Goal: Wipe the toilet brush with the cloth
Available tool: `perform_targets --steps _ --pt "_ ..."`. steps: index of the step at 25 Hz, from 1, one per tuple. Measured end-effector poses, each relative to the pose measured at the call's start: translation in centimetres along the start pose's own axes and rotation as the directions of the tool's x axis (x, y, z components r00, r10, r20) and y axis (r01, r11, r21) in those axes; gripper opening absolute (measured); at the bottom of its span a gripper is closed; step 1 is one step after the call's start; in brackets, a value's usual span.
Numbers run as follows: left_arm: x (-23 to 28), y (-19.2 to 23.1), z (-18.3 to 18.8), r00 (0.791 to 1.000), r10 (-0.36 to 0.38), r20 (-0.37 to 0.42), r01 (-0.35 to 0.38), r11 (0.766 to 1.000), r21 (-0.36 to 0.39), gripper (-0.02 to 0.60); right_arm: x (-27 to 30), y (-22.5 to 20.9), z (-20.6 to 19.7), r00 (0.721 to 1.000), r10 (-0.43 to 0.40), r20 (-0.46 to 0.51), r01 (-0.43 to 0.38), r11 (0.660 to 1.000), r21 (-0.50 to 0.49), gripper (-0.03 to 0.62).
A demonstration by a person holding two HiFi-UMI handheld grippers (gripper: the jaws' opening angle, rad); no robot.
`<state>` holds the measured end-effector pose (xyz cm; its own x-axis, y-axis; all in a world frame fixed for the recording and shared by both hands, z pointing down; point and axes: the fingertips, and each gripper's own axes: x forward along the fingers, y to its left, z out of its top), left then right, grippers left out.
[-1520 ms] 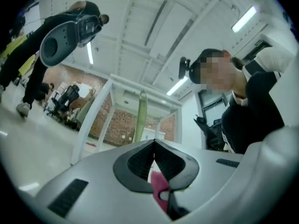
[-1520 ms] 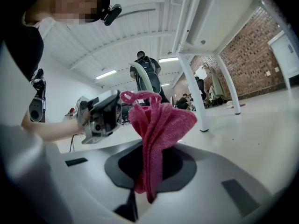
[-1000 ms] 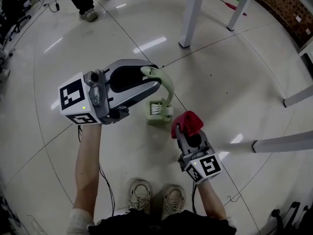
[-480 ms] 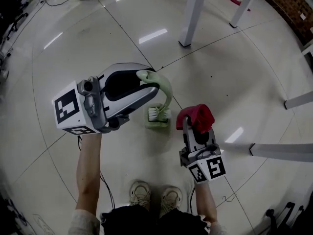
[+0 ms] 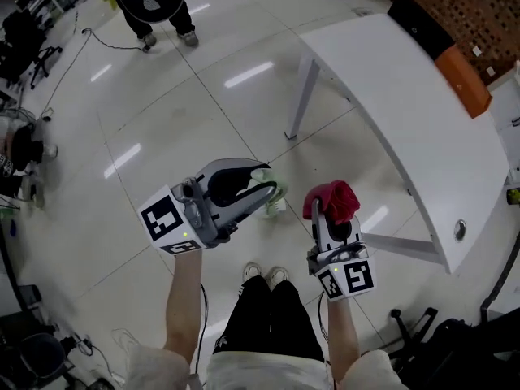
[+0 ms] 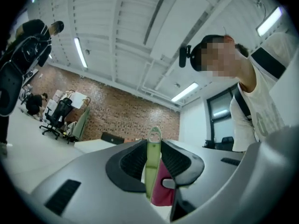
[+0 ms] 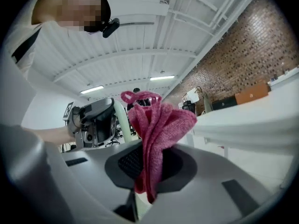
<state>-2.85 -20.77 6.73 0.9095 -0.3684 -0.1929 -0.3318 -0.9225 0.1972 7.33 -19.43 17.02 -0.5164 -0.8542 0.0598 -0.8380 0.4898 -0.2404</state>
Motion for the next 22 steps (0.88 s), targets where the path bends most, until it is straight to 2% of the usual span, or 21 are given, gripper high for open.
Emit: perform_targets --steps 3,4,6,9,13,14,17,19,22 --pt "0.4 -4.8 12.7 0.998 0.047 0.047 -0.046 0.998 -0.034 0.101 -2.8 5.9 13.0 1.000 0.028 -0.013 -0.028 0.999 0.021 0.031" --pt "0.2 -6.4 15.6 0.997 0.052 0.059 -0.049 0.998 -0.039 0.101 -3.9 7.6 15.9 0.999 0.040 -0.021 -0.039 0.999 0.010 0.032" --pt "-0.6 -10.0 18.8 0.996 0.057 0.072 -0.055 0.998 -0.027 0.101 -6.3 10.2 19.0 0.997 0.064 -0.032 -0.065 0.998 -0.020 0.031" --pt "-2.1 -15.0 20.0 0.996 0.061 0.062 -0.063 0.997 0.034 0.101 -9.4 12.9 21.0 0.994 0.107 0.013 -0.106 0.993 -0.047 0.032" --pt "-1.6 -17.3 21.0 0.997 0.060 0.048 -0.063 0.996 0.063 0.101 -10.8 15.5 26.7 0.971 0.216 0.106 -0.207 0.974 -0.087 0.031" --pt "-1.4 -17.6 21.2 0.997 0.059 0.041 -0.062 0.996 0.068 0.101 -11.1 16.6 28.7 0.953 0.264 0.147 -0.253 0.963 -0.091 0.032" --pt "-1.2 -18.5 20.8 0.998 0.067 0.009 -0.068 0.993 0.093 0.101 -12.1 20.0 34.0 0.874 0.407 0.264 -0.398 0.913 -0.089 0.031" --pt "-1.1 -19.3 20.7 0.998 0.063 -0.010 -0.061 0.992 0.113 0.101 -12.5 21.6 34.9 0.856 0.443 0.266 -0.418 0.896 -0.149 0.031" --pt "-1.3 -20.5 20.8 0.998 0.054 -0.022 -0.050 0.989 0.142 0.101 -12.7 23.2 34.2 0.858 0.469 0.207 -0.424 0.876 -0.229 0.031"
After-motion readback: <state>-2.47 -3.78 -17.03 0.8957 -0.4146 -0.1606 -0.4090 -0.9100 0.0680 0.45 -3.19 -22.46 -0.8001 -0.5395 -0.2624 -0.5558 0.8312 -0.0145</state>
